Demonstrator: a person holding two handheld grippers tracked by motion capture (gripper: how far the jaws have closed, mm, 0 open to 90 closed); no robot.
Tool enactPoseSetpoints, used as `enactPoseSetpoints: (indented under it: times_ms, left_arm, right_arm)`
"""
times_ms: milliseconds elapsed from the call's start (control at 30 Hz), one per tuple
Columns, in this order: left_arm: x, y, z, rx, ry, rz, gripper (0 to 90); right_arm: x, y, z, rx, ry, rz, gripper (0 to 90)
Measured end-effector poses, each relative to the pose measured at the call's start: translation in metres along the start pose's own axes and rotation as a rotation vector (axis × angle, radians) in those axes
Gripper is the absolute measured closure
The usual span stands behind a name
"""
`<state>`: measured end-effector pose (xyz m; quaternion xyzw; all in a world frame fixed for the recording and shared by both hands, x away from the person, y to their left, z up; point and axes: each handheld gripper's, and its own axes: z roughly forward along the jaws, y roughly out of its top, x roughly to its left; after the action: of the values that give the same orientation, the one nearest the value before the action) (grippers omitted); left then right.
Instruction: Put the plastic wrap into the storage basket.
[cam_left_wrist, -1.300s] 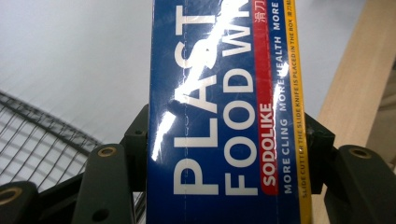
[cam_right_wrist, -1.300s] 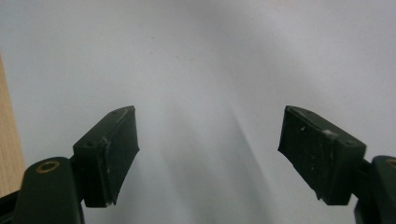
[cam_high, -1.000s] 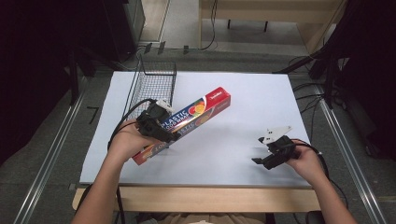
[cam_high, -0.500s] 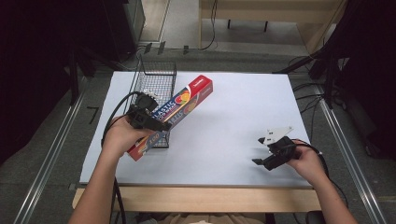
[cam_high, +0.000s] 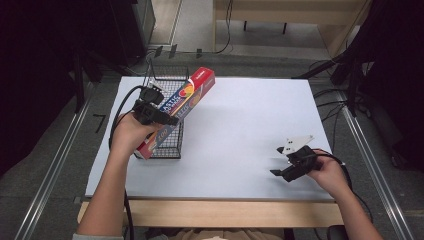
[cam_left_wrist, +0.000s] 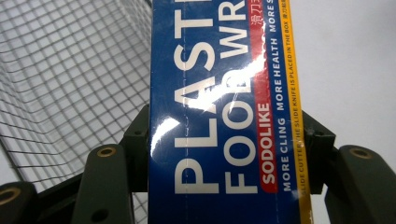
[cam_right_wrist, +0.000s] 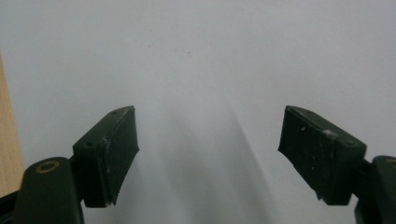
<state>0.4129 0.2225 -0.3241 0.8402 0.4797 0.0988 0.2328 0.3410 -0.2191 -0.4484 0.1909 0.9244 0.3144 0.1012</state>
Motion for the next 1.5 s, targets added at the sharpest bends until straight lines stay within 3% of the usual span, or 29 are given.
enactPoseSetpoints:
  times_ms: [567,733,967,1300,1500]
  left_arm:
    - [0.039,0.014,0.016,0.0,0.132,-0.21,39.3]
    - [0.042,0.019,0.023,0.001,0.132,-0.255,39.1]
    - [0.043,0.025,0.033,0.018,0.196,-0.265,39.0]
    - [0.05,0.025,0.042,0.022,0.219,-0.294,38.8]
    - [0.053,0.026,0.051,0.015,0.212,-0.324,38.7]
  right_arm:
    - [0.0,0.0,0.002,0.011,-0.002,-0.006,20.3]
    - [0.0,0.0,0.002,0.014,0.003,-0.008,20.3]
    - [0.0,0.0,0.002,0.014,0.002,-0.011,20.3]
    - [0.001,0.0,0.003,0.018,0.004,-0.016,20.3]
    - [0.001,0.001,0.003,0.02,0.005,-0.016,20.3]
